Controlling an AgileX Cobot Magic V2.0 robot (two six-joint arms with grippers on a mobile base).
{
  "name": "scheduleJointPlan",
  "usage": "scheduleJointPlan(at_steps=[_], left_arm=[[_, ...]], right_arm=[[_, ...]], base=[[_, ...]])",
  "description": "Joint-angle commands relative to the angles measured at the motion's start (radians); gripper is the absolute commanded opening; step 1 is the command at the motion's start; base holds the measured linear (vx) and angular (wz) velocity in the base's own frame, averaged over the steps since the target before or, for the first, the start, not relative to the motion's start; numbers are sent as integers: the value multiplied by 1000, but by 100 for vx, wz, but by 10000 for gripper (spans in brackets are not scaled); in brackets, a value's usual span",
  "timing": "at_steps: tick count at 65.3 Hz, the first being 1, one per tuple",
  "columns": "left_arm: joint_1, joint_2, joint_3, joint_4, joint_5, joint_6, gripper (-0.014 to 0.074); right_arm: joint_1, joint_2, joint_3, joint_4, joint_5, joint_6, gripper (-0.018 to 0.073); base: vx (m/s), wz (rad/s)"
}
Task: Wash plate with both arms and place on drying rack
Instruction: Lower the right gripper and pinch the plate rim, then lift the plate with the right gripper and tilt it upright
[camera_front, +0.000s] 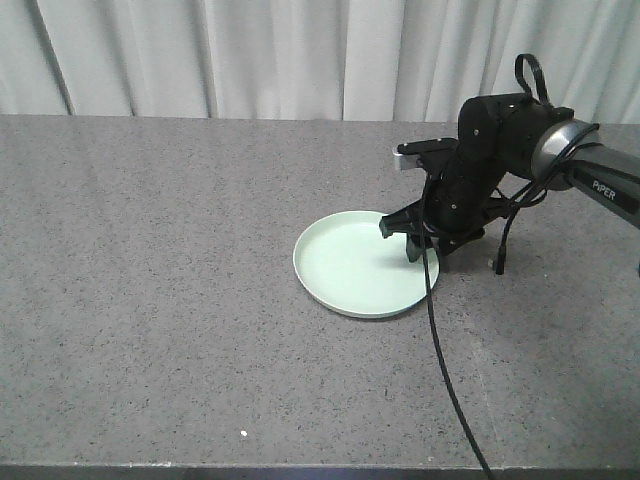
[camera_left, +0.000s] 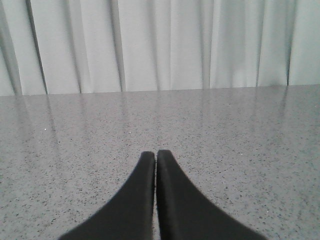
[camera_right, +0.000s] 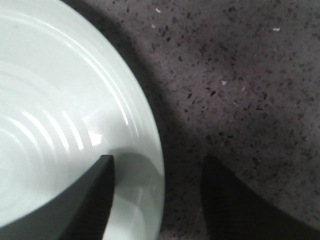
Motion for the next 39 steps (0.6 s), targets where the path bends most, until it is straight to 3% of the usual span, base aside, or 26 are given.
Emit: scheduleJointPlan(at_steps=[1, 12, 39], left_arm=[[-1, -14, 23, -4, -76, -6, -6], [-1, -14, 23, -4, -76, -6, -6], [-1, -14, 23, -4, -76, -6, -6]], right_arm=[[-5, -53, -29, -13, -1, -3, 194], [-5, -53, -29, -13, 6, -2, -19], [-5, -147, -29, 1, -47, -17, -6]], base=[[0, 0], [0, 0], [0, 0]])
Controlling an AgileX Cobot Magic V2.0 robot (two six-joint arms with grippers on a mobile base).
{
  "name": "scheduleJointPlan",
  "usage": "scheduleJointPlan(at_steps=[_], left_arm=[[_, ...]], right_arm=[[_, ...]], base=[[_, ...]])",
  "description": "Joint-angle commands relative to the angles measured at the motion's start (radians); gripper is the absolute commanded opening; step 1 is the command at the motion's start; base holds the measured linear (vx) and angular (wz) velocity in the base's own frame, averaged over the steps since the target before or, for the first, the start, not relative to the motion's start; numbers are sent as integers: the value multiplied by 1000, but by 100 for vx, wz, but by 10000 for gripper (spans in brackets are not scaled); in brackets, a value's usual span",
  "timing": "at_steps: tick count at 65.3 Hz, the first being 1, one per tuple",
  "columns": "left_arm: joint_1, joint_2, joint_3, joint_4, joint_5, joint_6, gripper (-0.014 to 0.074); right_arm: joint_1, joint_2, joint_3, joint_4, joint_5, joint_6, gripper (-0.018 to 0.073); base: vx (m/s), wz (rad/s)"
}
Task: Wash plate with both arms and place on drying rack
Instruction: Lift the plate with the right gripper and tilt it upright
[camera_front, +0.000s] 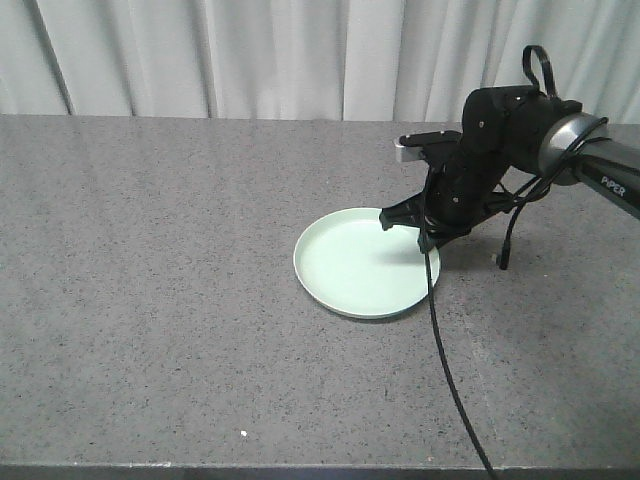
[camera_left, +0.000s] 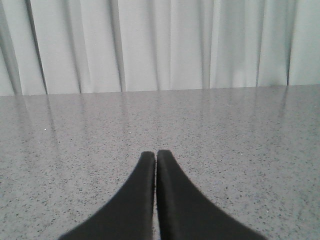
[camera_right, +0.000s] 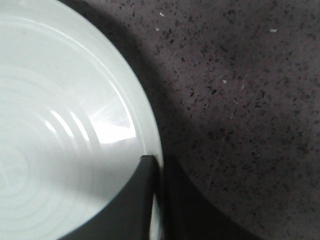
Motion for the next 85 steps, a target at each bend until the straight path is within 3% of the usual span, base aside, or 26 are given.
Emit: scheduleJointPlan(at_steps=[1, 11, 23, 37, 48, 61, 70, 85], left_arm=[[-1, -14, 23, -4, -76, -6, -6], [-1, -14, 23, -4, -76, -6, -6], [-1, -14, 23, -4, -76, -6, -6], [-1, -14, 23, -4, -76, -6, -6], [-1, -14, 23, -4, -76, -6, -6], [-1, -14, 23, -4, -76, -6, -6], [-1, -14, 23, -4, -76, -6, -6], [-1, -14, 23, -4, -76, -6, -6]], right_arm=[[-4, -123, -26, -15, -56, -20, -6], [-26, -245, -26, 22, -74, -48, -3], [-98, -399, -20, 183, -53, -138, -3], [-216, -543, -20, 359, 63, -245, -3], [-274, -632, -20, 411, 145, -284, -3], [-281, -727, -15, 433, 169, -286, -3], [-281, -818, 126, 461, 77, -286, -3], [-283, -1065, 555, 479, -119, -319, -3]], base=[[0, 0], [0, 0], [0, 0], [0, 0], [0, 0], [0, 0], [0, 0], [0, 0]])
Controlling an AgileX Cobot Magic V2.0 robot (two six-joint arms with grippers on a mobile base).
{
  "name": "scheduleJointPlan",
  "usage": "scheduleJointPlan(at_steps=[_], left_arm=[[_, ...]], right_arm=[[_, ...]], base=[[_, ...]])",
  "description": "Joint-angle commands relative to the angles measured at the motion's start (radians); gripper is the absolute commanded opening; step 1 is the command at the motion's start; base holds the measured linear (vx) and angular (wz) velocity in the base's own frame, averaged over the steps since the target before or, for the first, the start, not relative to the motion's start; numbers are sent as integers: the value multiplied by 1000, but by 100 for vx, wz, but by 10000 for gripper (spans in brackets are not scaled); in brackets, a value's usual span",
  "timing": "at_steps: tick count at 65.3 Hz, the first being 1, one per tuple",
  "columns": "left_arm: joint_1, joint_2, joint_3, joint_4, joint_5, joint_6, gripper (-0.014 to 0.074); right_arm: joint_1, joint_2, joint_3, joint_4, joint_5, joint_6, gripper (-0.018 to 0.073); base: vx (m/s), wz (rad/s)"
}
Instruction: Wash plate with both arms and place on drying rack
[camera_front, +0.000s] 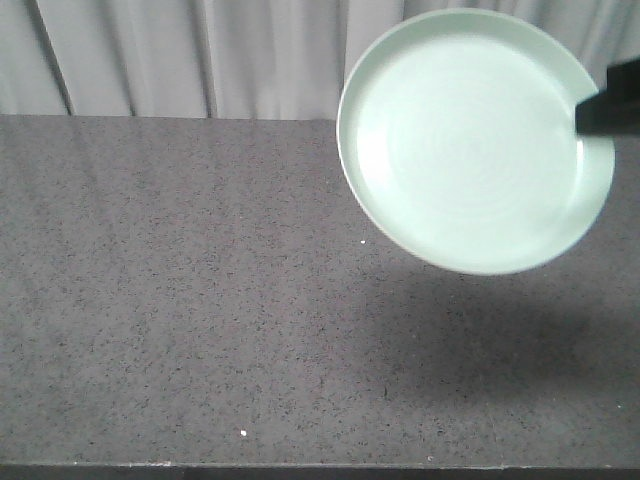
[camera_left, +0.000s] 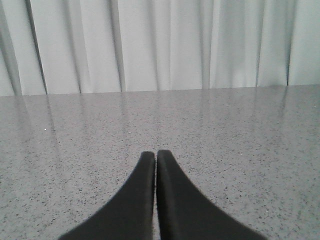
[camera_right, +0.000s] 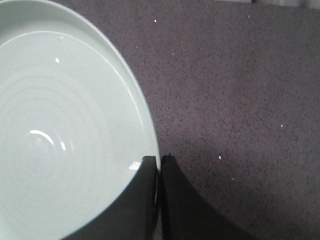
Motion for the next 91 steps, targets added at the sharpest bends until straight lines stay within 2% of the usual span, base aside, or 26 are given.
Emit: scheduleJointPlan(at_steps=[1, 14, 22, 30, 42, 91], left_arm=[[-1, -14, 23, -4, -76, -6, -6], [-1, -14, 23, -4, -76, -6, -6], [-1, -14, 23, -4, -76, -6, -6], [-1, -14, 23, -4, -76, -6, -6], [-1, -14, 23, -4, -76, -6, -6], [-1, -14, 23, -4, -76, -6, -6]], right_arm=[[-10, -137, 144, 32, -149, -19, -3], [-10, -354, 397, 31, -185, -11, -3], [-10, -463, 463, -14, -268, 67, -3], [-10, -498, 471, -53, -262, 110, -3], [-10, -500, 471, -102, -255, 105, -3], [-10, -500, 471, -101, -240, 105, -3]], base=[[0, 0], [0, 0], [0, 0], [0, 0], [0, 0], [0, 0]])
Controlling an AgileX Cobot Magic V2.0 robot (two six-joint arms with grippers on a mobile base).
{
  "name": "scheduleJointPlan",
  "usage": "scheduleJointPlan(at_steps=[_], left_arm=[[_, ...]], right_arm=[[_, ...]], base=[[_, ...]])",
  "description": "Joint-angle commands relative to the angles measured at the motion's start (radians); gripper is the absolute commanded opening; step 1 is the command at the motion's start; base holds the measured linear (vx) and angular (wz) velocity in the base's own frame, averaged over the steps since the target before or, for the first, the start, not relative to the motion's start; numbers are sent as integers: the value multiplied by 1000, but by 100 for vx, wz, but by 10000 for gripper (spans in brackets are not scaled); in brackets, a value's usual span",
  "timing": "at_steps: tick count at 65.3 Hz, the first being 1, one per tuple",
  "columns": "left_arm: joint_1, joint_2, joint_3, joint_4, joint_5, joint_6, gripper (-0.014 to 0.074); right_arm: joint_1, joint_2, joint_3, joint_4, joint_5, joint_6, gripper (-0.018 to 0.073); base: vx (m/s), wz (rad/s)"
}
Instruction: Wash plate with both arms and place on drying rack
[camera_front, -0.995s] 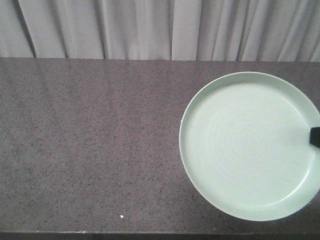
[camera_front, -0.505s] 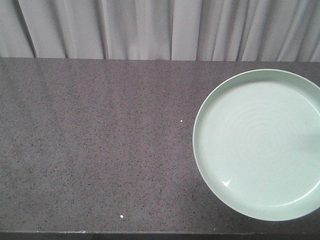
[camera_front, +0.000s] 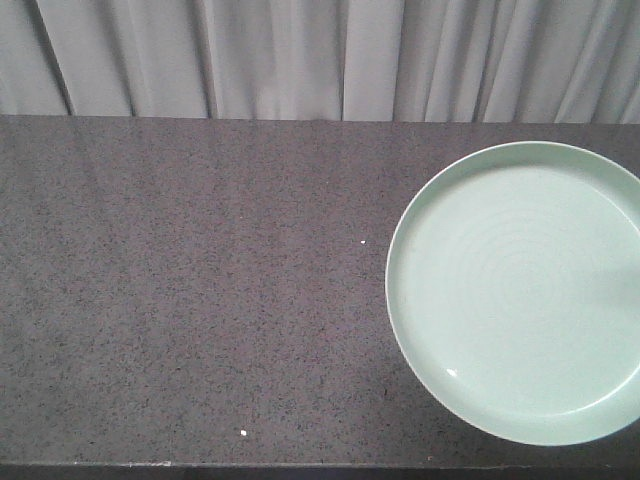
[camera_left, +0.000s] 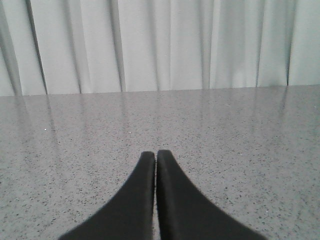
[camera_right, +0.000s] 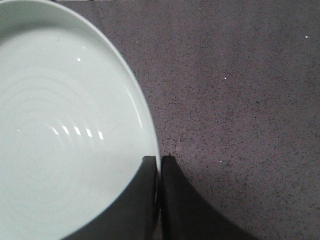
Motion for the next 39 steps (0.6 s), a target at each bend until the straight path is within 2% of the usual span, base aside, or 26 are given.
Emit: scheduleJointPlan(at_steps=[1, 39], left_arm=[[-1, -14, 23, -4, -76, -6, -6], [-1, -14, 23, -4, -76, -6, -6]], right_arm=[[-7, 2, -25, 18, -63, 1, -3], [-7, 2, -25, 18, -60, 1, -3]], base=[[0, 0], [0, 0]])
